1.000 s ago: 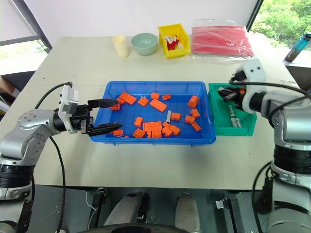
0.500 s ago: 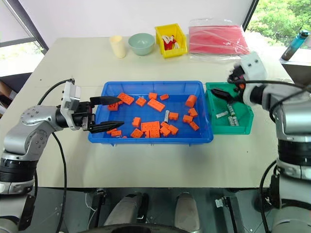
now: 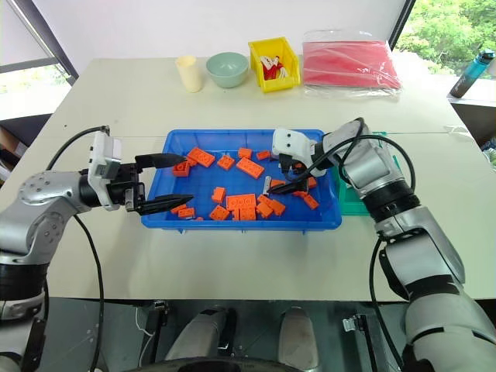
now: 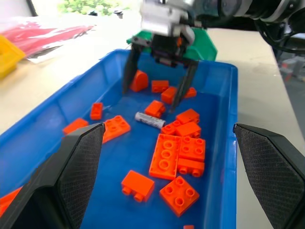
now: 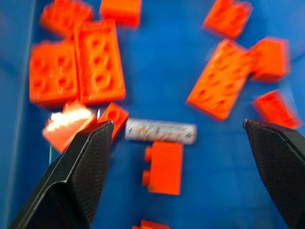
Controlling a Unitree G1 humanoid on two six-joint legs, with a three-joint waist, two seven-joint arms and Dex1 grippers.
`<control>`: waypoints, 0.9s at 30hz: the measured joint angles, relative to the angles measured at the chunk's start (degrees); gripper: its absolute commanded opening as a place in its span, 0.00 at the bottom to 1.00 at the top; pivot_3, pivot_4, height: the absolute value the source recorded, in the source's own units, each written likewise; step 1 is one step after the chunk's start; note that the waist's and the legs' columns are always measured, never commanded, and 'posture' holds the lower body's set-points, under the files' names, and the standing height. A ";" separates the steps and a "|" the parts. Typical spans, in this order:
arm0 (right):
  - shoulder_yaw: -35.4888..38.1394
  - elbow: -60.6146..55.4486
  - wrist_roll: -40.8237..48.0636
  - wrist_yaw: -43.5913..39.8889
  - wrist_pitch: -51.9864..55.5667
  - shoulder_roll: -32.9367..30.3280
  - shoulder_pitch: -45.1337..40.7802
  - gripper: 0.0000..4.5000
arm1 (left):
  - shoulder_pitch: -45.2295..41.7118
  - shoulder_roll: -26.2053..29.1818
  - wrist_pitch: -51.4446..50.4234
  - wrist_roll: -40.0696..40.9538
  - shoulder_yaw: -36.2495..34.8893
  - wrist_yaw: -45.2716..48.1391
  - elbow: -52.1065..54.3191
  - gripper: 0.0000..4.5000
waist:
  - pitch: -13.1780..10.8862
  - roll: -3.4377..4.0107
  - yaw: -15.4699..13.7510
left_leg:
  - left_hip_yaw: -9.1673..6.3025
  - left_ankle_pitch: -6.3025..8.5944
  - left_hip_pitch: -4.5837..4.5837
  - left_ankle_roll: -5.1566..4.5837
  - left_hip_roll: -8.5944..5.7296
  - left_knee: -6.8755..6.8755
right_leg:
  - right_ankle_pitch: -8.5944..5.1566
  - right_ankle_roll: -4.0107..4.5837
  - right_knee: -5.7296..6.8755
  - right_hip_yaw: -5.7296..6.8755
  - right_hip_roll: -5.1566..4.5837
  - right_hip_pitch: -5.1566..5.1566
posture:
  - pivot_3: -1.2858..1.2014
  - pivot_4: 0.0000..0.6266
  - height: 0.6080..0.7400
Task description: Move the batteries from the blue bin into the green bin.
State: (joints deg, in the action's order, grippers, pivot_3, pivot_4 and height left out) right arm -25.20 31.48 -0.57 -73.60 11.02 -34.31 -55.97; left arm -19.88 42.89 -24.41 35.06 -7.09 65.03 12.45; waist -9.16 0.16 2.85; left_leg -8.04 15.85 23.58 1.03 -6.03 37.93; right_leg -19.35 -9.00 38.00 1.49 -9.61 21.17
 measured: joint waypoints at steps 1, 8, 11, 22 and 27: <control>-0.20 2.55 -0.98 0.06 -1.63 0.94 -0.52 0.99 | 0.26 0.04 -0.14 0.23 -0.41 -0.36 0.26 1.00 | 0.00 0.00 0.03 | 0.00 0.00 0.00 0.01 0.00 0.00 | 0.00 0.00 0.00 0.00 0.00 0.01 | 0.52 0.24 0.98; -0.02 11.83 -3.78 0.80 -7.02 4.38 -3.05 0.99 | 2.33 0.97 -1.03 0.64 -1.57 -1.69 2.47 1.00 | 0.00 0.00 0.43 | -0.04 -0.01 0.00 0.01 0.01 -0.01 | 0.00 0.00 0.01 0.00 0.02 0.01 | 0.52 0.24 0.98; 0.78 13.07 -4.25 1.25 -8.35 5.04 -3.14 0.99 | 2.53 1.05 -1.18 0.64 -1.67 -2.08 3.00 1.00 | 0.00 0.00 0.63 | -0.04 -0.01 0.00 0.01 0.00 -0.01 | 0.00 0.00 0.02 0.00 0.02 0.01 | 0.52 0.24 0.98; 4.99 6.56 -2.98 2.12 -2.28 5.14 -0.95 0.54 | 2.15 1.08 -1.10 0.60 -1.65 -2.14 2.48 1.00 | 0.00 0.01 1.00 | -0.06 -0.01 0.00 0.02 0.00 -0.02 | 0.00 0.00 0.05 0.00 0.02 0.03 | 0.52 0.24 0.98; 15.63 -13.24 2.56 7.32 14.20 -0.30 4.04 0.54 | 1.54 1.04 -1.02 0.57 -1.50 -1.44 1.90 1.00 | -0.01 0.02 0.21 | -0.05 -0.01 0.02 0.02 -0.01 -0.02 | 0.00 0.00 0.06 -0.01 -0.01 0.05 | 0.52 0.24 0.98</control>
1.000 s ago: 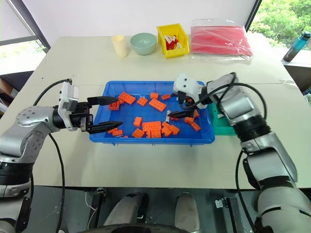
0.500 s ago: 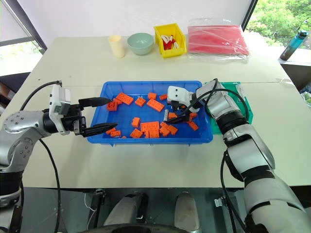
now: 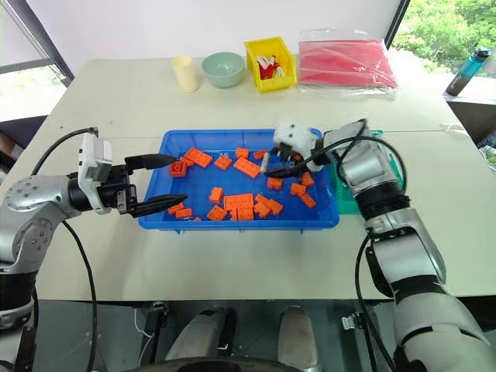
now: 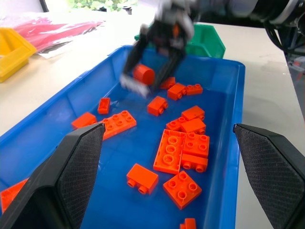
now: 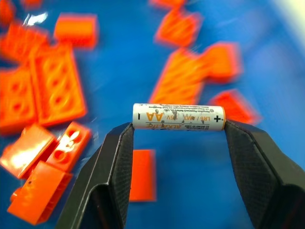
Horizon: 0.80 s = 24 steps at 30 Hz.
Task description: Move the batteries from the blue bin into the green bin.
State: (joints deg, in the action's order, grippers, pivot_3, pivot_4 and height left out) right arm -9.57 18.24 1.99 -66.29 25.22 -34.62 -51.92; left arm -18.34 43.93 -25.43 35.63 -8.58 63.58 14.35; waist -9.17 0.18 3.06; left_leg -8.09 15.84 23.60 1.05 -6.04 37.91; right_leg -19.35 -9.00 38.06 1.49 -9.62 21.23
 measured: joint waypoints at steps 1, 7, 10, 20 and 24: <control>2.49 -3.22 1.20 1.08 3.36 -1.40 0.61 0.54 | -0.04 0.00 0.01 -0.01 0.00 0.08 -0.19 1.00 | 0.00 0.00 -0.25 | 0.02 0.00 0.00 0.00 -0.01 0.00 | 0.00 0.00 -0.01 0.00 -0.01 -0.01 | 0.52 0.24 0.98; 17.85 -20.23 5.22 8.48 20.55 -13.17 11.96 0.54 | 0.02 -0.03 0.54 -0.11 0.23 1.67 -3.03 1.00 | 0.01 -0.02 -1.72 | 0.08 0.01 0.03 -0.01 -0.04 0.04 | 0.00 0.00 -0.06 -0.02 -0.05 -0.03 | 0.52 0.24 0.98; 22.08 -23.30 6.32 11.91 26.21 -14.20 17.52 0.54 | -1.97 -0.08 0.75 -0.11 0.25 2.15 -5.98 1.00 | 0.00 0.00 -1.72 | 0.19 0.00 0.03 -0.01 0.00 0.03 | 0.00 0.00 -0.04 -0.04 -0.04 0.03 | 0.52 0.24 0.98; 26.77 -27.65 8.74 19.20 30.19 -16.02 25.76 0.99 | -8.66 0.07 1.28 -0.22 -0.14 3.64 -13.95 1.00 | 0.00 0.00 -1.90 | 0.20 0.00 0.03 -0.01 -0.01 0.04 | 0.00 0.00 -0.03 -0.05 -0.05 0.00 | 0.52 0.24 0.98; 29.95 -27.39 12.08 14.37 23.88 -19.14 30.01 0.99 | -9.90 0.66 1.88 -0.29 -0.55 3.98 -15.92 1.00 | 0.00 -0.01 -1.91 | 0.20 0.00 0.03 -0.02 -0.01 0.04 | 0.00 0.00 -0.03 -0.04 -0.04 -0.03 | 0.52 0.24 0.98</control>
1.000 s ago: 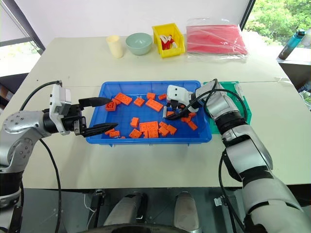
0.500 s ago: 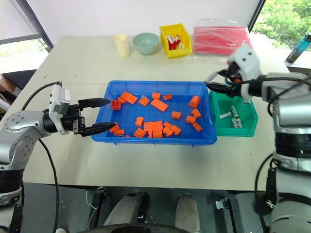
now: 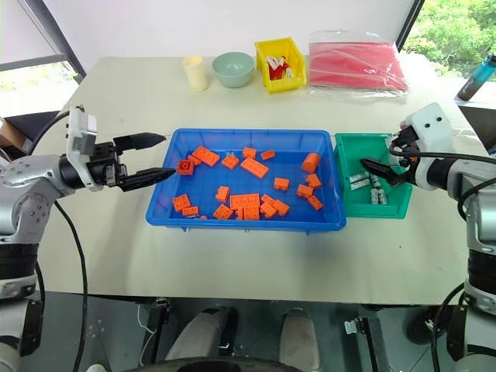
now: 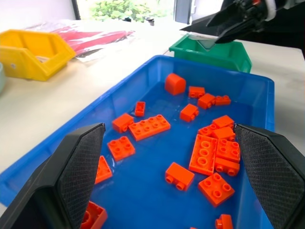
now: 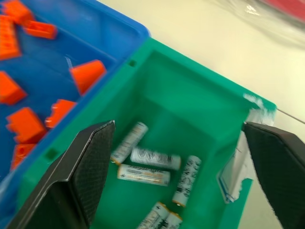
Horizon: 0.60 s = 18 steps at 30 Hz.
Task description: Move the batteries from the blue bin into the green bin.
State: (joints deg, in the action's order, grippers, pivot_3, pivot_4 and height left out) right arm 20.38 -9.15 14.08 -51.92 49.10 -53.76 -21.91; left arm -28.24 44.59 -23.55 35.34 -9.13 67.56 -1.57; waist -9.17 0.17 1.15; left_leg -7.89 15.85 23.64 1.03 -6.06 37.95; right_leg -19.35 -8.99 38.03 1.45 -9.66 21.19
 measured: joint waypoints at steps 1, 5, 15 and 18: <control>1.65 0.52 1.23 -2.71 -2.66 -1.13 1.76 0.99 | 0.01 0.48 0.14 -0.15 -0.43 0.15 -0.74 1.00 | 0.00 0.00 -0.01 | -0.01 0.00 0.00 0.00 0.00 0.00 | 0.00 0.00 0.00 0.01 0.00 -0.01 | 0.52 0.24 0.98; 9.07 7.90 5.15 -16.75 -14.10 -8.20 9.54 0.99 | 0.42 4.69 0.52 -0.89 -2.74 2.17 -3.96 1.00 | -0.01 -0.02 -0.04 | 0.00 0.00 -0.03 -0.01 0.00 0.02 | 0.00 0.00 -0.02 0.05 0.01 -0.12 | 0.52 0.24 0.98; 7.47 34.45 4.39 -30.82 -34.09 -16.48 8.41 0.99 | 0.25 8.43 3.82 -2.44 -5.24 4.90 -9.42 1.00 | -0.02 -0.01 1.30 | 0.00 0.00 -0.20 -0.01 0.06 -0.03 | -0.01 -0.01 -0.12 0.06 0.06 -0.24 | 0.52 0.24 0.98; 5.35 36.48 4.16 -31.07 -37.20 -16.32 7.92 0.99 | 0.02 8.78 4.43 -2.76 -5.25 5.23 -9.87 1.00 | -0.02 -0.01 1.44 | 0.00 0.00 -0.20 -0.01 0.08 -0.05 | -0.01 -0.01 -0.11 0.06 0.06 -0.21 | 0.52 0.24 0.98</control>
